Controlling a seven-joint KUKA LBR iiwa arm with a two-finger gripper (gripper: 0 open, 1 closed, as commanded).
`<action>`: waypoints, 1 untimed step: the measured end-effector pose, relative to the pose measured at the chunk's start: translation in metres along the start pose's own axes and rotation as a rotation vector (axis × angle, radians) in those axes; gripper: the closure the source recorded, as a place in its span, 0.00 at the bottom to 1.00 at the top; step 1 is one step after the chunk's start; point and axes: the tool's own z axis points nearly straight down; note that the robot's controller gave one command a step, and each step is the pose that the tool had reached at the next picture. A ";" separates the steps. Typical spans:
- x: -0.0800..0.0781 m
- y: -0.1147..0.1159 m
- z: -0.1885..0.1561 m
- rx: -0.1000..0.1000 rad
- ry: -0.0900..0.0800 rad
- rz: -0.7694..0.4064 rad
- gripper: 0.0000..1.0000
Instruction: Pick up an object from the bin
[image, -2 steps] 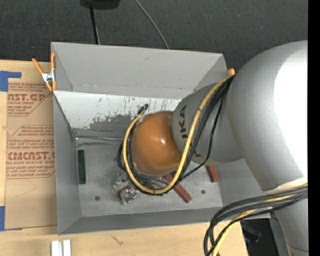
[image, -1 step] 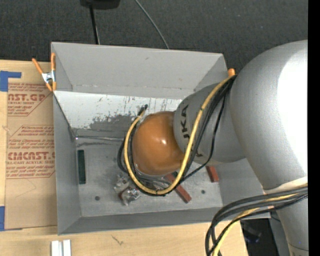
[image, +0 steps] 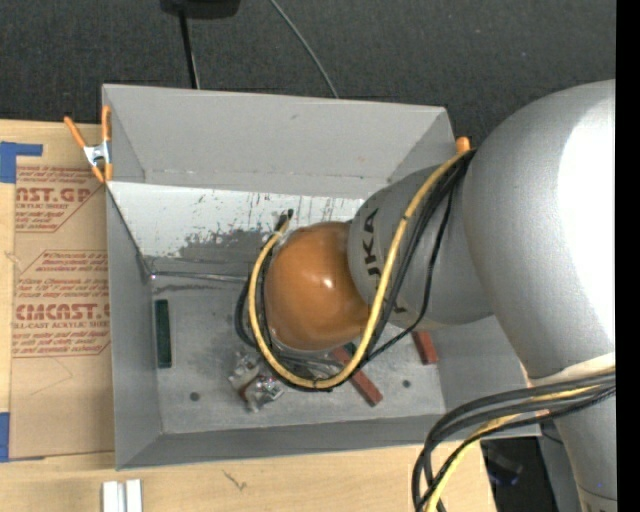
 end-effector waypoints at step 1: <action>0.003 0.001 -0.005 -0.004 0.019 -0.003 1.00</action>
Offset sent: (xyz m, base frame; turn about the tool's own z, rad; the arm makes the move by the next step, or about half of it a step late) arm -0.0001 0.0001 0.0273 0.0001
